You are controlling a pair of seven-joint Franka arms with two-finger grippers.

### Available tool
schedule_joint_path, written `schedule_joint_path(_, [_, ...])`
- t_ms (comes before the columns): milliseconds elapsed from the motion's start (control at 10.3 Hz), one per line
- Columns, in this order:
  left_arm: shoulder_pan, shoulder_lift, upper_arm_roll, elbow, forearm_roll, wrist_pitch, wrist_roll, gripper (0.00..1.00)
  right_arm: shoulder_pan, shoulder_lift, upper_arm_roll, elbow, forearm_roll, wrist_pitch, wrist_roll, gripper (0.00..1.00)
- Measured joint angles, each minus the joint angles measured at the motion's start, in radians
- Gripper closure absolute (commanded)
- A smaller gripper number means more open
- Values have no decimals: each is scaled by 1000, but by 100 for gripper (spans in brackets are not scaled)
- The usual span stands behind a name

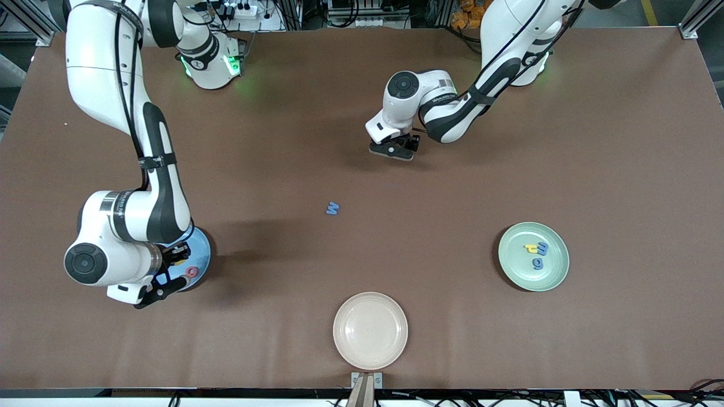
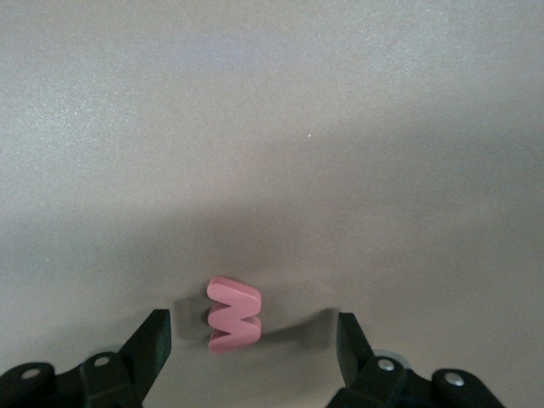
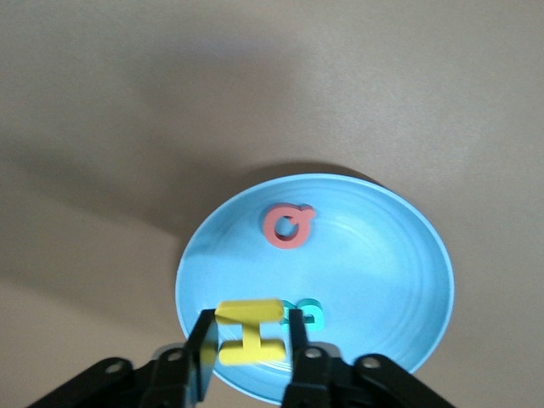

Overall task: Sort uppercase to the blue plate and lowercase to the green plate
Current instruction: 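Place the yellow H on the blue plate while the left gripper grasps z, then place the pink z on the green plate while the right gripper grasps W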

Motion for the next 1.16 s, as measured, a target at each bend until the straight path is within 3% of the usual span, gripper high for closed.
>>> schedule_joint_path(193, [0, 7, 1, 2, 2, 0, 0, 48, 4, 0, 8, -1, 4, -1, 0, 0])
schedule_joint_path(387, [2, 11, 1, 10, 3, -1, 0, 100, 5, 0, 9, -1, 4, -1, 0, 0])
schedule_joint_path(870, [39, -6, 28, 36, 7, -1, -3, 100, 9, 0, 12, -2, 28, -1, 0, 0])
schedule_joint_path(1160, [237, -78, 39, 47, 20, -6, 76, 100, 10, 0, 13, -3, 35, 0, 0, 0])
